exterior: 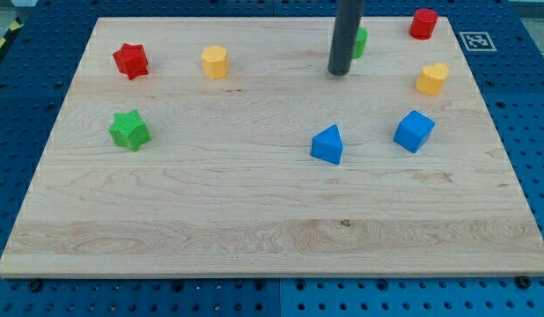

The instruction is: Push the green circle parallel to the red circle

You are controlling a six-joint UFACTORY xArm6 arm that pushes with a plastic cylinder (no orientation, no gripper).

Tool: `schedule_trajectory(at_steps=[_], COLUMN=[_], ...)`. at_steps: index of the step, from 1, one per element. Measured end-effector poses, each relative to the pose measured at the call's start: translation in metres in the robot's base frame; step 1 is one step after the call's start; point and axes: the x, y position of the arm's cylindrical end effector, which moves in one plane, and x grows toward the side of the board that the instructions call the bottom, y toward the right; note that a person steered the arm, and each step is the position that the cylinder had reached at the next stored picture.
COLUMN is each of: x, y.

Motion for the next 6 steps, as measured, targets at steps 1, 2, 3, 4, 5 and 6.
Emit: schedule_trajectory(at_steps=[1,2,3,4,5,6], x=[-0.026,-0.049,-0.052,-0.036,0.005,0.041], y=[0.028,0.064,0.070,0.058,0.057,0.060])
